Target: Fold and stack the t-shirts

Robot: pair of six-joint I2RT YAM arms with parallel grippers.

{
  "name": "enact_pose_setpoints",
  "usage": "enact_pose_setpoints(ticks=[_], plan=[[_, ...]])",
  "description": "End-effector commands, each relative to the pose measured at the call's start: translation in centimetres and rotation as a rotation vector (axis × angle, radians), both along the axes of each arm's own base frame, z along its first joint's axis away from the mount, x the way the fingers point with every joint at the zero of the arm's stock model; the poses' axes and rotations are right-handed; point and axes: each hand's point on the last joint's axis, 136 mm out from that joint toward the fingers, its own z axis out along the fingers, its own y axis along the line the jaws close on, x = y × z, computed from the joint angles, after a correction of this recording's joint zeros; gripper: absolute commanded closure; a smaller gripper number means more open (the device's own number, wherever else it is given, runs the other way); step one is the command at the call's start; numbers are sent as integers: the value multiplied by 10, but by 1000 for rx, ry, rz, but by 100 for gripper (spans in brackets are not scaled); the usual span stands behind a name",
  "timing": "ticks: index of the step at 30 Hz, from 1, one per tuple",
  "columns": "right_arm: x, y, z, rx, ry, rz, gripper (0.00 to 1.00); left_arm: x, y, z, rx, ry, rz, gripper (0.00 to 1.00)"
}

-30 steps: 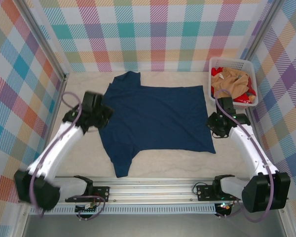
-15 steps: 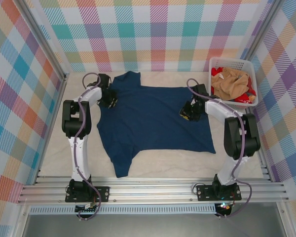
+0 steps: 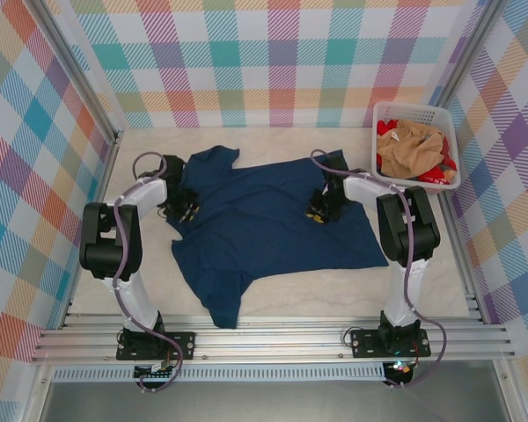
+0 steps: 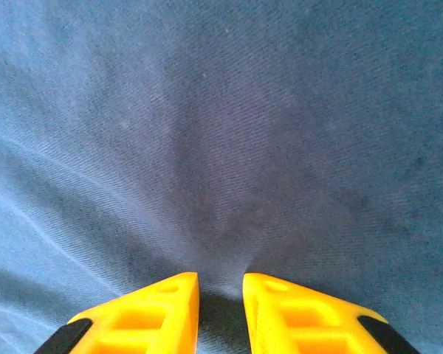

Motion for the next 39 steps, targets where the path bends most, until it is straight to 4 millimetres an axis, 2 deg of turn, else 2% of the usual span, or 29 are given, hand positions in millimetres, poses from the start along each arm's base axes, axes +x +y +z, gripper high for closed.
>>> enact_pose_setpoints(ticks=[1,7,11,14,17,24,27,31,35,39], plan=[[-31,-21,-24,-119,131,-13,77,51,4,52,5,-158,2,76],[-35,-22,-27,-127,152,-4,78,145,-23,34,-113,-216,-12,78],[-37,-24,-27,-144,165,-3,79,184,-38,15,-185,-220,6,79],[-38,-27,-29,-157,175,-4,79,200,-47,6,-208,-234,5,80],[-40,-28,-31,-162,182,-3,79,210,-42,-3,-186,-235,21,80],[-45,-29,-34,-170,202,2,79,229,-4,-25,-93,-240,92,80],[-47,-30,-34,-172,208,3,80,245,9,-28,-92,-265,115,80],[-49,-30,-32,-170,210,2,80,275,26,-12,-99,-374,153,80],[-51,-31,-29,-171,210,3,80,305,44,24,-113,-553,209,81],[-55,-32,-27,-168,213,4,81,328,50,51,-189,-696,249,83]])
